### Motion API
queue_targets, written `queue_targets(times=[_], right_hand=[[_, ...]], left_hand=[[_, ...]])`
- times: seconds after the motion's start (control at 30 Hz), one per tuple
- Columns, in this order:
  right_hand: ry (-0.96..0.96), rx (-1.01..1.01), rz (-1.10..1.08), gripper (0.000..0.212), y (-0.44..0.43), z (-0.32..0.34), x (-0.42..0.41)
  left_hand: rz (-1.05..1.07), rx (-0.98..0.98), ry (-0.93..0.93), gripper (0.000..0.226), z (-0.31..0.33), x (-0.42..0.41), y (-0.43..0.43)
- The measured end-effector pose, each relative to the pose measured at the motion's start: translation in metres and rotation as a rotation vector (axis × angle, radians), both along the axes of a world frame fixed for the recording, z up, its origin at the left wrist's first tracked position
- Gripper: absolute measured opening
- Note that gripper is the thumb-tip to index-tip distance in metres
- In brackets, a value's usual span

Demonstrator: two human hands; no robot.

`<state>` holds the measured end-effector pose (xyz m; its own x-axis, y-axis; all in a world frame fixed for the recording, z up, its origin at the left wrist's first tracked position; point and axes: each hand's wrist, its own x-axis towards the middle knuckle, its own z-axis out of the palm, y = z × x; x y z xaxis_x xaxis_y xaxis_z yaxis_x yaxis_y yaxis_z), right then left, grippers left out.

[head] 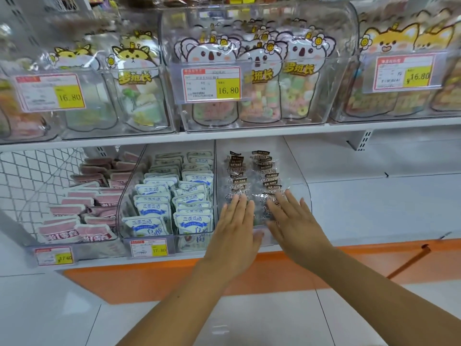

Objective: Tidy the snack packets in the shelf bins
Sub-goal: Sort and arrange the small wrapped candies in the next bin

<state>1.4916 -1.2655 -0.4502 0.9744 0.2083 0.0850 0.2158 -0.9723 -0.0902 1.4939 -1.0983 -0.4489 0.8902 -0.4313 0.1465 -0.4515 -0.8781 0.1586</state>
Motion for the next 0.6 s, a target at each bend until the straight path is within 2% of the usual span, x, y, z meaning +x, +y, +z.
queue_targets(times=[0.07,0.2,0.3,0.4,0.53,0.6], right_hand=[[-0.066,-0.030,-0.031,0.074,0.002,-0.001,-0.008],[-0.092,-0.040,-0.074,0.064,0.009,-0.011,-0.023],[-0.019,-0.049,-0.099,0.067,0.009,-0.013,-0.025],[0.007,-0.061,-0.062,0.082,0.008,-0.008,-0.018],[0.145,-0.046,-0.068,0.058,0.007,0.001,-0.016],[0.157,-0.035,-0.043,0.057,0.010,0.008,-0.025]], left_hand=[[0.000,0.015,-0.067,0.066,-0.002,-0.006,0.003],[-0.019,0.076,-0.028,0.069,-0.012,-0.018,0.006],[-0.004,0.079,-0.035,0.066,-0.009,-0.023,0.008],[-0.017,0.066,-0.006,0.067,-0.007,-0.021,0.008],[0.000,0.041,0.029,0.068,-0.002,-0.022,0.010],[-0.004,0.017,0.073,0.069,0.004,-0.031,0.012]])
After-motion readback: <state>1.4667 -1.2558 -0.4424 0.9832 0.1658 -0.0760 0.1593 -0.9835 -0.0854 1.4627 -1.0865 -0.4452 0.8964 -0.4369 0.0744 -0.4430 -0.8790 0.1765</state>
